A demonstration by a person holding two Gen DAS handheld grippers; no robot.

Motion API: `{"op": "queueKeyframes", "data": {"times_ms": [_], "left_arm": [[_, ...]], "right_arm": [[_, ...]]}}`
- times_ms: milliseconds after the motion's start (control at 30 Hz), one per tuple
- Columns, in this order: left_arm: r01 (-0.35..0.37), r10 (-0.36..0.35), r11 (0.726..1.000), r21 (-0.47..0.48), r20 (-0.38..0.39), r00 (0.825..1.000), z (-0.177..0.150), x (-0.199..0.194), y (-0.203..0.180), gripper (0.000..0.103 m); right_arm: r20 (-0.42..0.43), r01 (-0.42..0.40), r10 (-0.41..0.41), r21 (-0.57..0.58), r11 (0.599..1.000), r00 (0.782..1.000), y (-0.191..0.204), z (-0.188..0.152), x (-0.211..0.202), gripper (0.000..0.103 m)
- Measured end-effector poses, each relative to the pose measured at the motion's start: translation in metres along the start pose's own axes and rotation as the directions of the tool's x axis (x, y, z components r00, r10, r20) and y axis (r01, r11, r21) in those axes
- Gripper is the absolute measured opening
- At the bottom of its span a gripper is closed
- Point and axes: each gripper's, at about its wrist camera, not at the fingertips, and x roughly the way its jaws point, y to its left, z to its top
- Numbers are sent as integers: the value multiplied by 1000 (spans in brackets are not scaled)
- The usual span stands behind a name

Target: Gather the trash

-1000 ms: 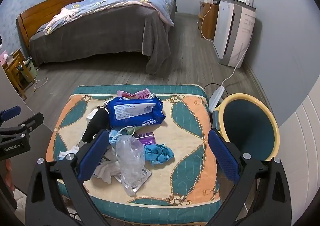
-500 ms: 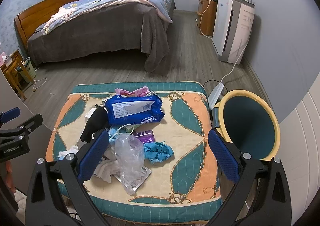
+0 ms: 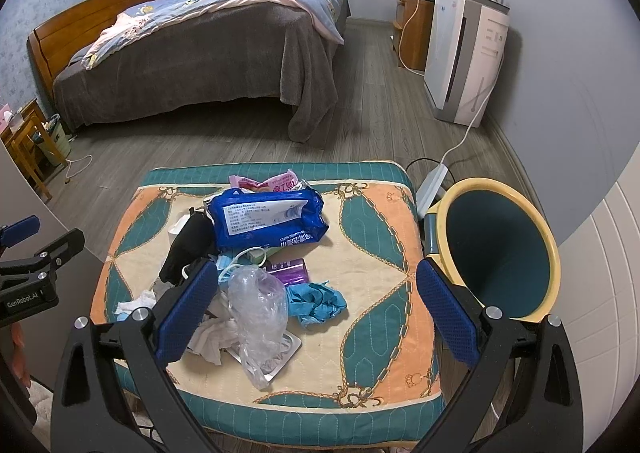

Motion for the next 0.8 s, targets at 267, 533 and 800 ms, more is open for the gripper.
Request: {"op": "queueKeyframes", "data": {"times_ms": [267,533,800], "left_arm": [[-1,1,1000,1,-1,1000,0,0,0,98],[-1,1,1000,2,-1,1000,0,0,-1,98],[-2,2,1000,2,-2,1000,1,0,0,98]], "right_arm": [[0,0,0,0,1000,1000,0,0,0,97],[-1,0,0,1,1000,1000,-1,-1,1,97],[-3,0,0,1,1000,1000,-1,-2,0,97]]}}
